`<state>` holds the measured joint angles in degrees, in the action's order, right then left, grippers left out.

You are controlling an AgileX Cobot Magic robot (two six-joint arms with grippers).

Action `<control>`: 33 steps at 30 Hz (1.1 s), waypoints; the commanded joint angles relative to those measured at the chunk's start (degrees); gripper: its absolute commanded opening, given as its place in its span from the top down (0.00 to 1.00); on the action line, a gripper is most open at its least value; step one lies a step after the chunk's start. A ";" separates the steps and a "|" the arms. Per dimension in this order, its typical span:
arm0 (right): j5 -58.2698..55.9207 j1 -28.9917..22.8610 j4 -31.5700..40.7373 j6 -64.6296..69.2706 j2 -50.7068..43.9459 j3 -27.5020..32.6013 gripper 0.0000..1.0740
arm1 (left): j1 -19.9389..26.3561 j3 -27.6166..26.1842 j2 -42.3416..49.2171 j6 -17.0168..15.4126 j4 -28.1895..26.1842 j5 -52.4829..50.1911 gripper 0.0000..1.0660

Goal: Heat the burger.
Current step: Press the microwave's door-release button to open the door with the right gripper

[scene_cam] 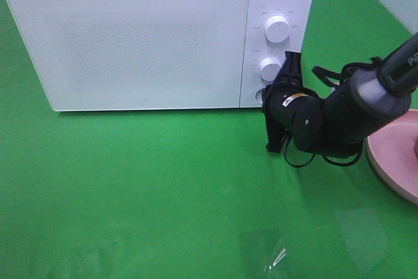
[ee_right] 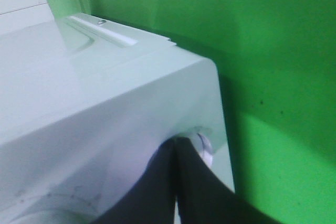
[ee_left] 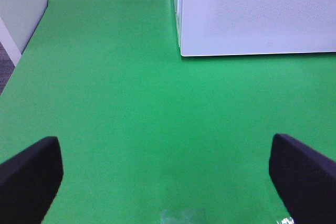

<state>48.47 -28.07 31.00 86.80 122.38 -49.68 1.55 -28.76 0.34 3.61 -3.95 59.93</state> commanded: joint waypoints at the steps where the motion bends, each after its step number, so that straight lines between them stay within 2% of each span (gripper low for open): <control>1: 20.97 2.75 4.07 -1.15 -0.06 -4.58 1.00 | -0.34 0.11 1.09 -0.29 -0.17 -0.40 0.06; 3: 23.95 2.75 4.07 -2.12 1.09 -7.16 1.00 | -0.34 0.11 1.09 -0.29 -0.17 -0.40 0.06; 7: 25.38 2.75 4.24 -2.86 1.20 -8.54 1.00 | -0.34 0.11 1.09 -0.29 -0.17 -0.40 0.06; 33: 22.86 2.75 5.10 -2.81 0.97 -8.48 1.00 | -0.34 0.11 1.09 -0.29 -0.17 -0.40 0.06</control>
<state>48.70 -28.76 34.49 84.68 124.68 -52.48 1.55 -28.76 0.34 3.61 -3.95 59.93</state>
